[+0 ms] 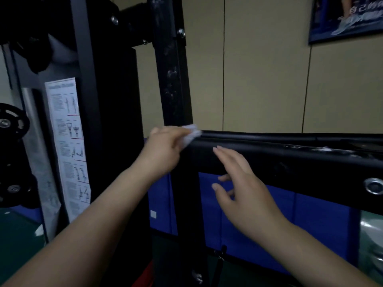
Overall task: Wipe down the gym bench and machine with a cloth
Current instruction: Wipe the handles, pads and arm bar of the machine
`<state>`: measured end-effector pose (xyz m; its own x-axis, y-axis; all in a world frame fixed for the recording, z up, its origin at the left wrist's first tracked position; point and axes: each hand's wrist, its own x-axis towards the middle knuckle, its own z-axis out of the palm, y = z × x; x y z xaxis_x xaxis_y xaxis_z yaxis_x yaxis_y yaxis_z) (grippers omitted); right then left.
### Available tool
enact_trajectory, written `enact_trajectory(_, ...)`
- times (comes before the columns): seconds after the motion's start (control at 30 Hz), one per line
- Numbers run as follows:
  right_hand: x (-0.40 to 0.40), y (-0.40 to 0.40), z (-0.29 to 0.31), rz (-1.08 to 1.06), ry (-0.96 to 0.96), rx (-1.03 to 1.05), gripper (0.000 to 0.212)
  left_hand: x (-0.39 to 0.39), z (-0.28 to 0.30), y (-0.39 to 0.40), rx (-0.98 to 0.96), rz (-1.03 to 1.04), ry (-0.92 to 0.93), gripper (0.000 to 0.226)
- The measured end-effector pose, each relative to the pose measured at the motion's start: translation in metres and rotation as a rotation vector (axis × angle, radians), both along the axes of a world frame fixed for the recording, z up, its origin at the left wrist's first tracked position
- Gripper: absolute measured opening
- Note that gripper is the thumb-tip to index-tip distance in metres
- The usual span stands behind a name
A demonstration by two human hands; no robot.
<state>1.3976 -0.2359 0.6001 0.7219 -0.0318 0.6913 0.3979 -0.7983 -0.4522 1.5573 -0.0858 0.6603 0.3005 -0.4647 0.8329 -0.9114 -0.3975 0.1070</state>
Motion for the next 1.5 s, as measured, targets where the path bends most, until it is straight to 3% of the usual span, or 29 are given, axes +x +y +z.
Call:
enact_trajectory(0.07,0.009,0.004,0.003,-0.033,0.016,-0.002,0.069,-0.005,-0.003,-0.006,0.034,-0.046,-0.048,0.036)
enact_trajectory(0.13,0.014,0.005,0.005,-0.068,0.013,-0.017,0.069,0.006,0.001,0.005,0.089,0.074,-0.084,0.049)
enact_trajectory(0.23,0.015,0.002,0.006,-0.083,0.018,-0.028,0.069,0.032,0.019,0.041,0.196,0.499,0.194,0.047)
enact_trajectory(0.27,0.015,0.002,0.006,-0.084,0.024,-0.030,0.070,0.038,0.023,0.052,0.127,0.558,0.340,0.042)
enact_trajectory(0.33,0.015,0.000,0.006,-0.087,0.022,-0.038,0.070,0.043,0.021,0.060,-0.122,0.466,0.493,0.035)
enact_trajectory(0.4,0.016,0.000,0.006,-0.092,0.008,-0.041,0.070,0.040,0.015,0.049,-0.203,0.317,0.331,0.034)
enact_trajectory(0.47,0.017,0.001,0.007,-0.078,-0.001,-0.027,0.068,0.032,0.007,0.034,-0.025,0.228,0.137,0.041)
enact_trajectory(0.53,0.019,0.003,0.013,-0.052,-0.021,0.013,0.065,0.050,0.006,0.030,0.201,0.384,0.094,0.066)
enact_trajectory(0.6,0.026,0.005,0.023,-0.033,-0.051,0.073,0.059,0.066,0.012,0.036,0.209,0.510,0.133,0.072)
enact_trajectory(0.73,0.050,0.016,0.051,0.091,-0.065,0.252,0.051,0.056,0.030,0.031,-0.369,0.287,0.366,0.035)
enact_trajectory(0.8,0.066,0.023,0.071,0.092,-0.089,0.263,0.047,0.053,0.038,0.028,-0.610,0.194,0.323,0.033)
enact_trajectory(0.87,0.084,0.025,0.091,0.036,-0.137,0.251,0.046,0.052,0.046,0.024,-0.706,0.108,0.275,0.035)
enact_trajectory(0.97,0.115,0.022,0.111,-0.101,-0.071,0.197,0.055,0.055,0.050,0.016,-0.560,0.044,0.117,0.041)
enact_trajectory(1.1,0.148,0.018,0.125,-0.170,0.234,0.211,0.072,0.066,0.048,0.010,-0.328,0.097,-0.112,0.048)
enact_trajectory(1.23,0.152,0.017,0.129,-0.046,0.454,0.342,0.054,0.076,0.045,-0.002,-0.171,0.004,-0.062,0.050)
enact_trajectory(1.37,0.155,0.015,0.127,0.011,0.397,0.299,0.044,0.080,0.055,-0.009,-0.244,-0.012,-0.095,0.051)
enact_trajectory(1.5,0.163,0.013,0.125,0.010,0.378,0.286,0.057,0.091,0.086,-0.007,-0.441,0.035,0.040,0.056)
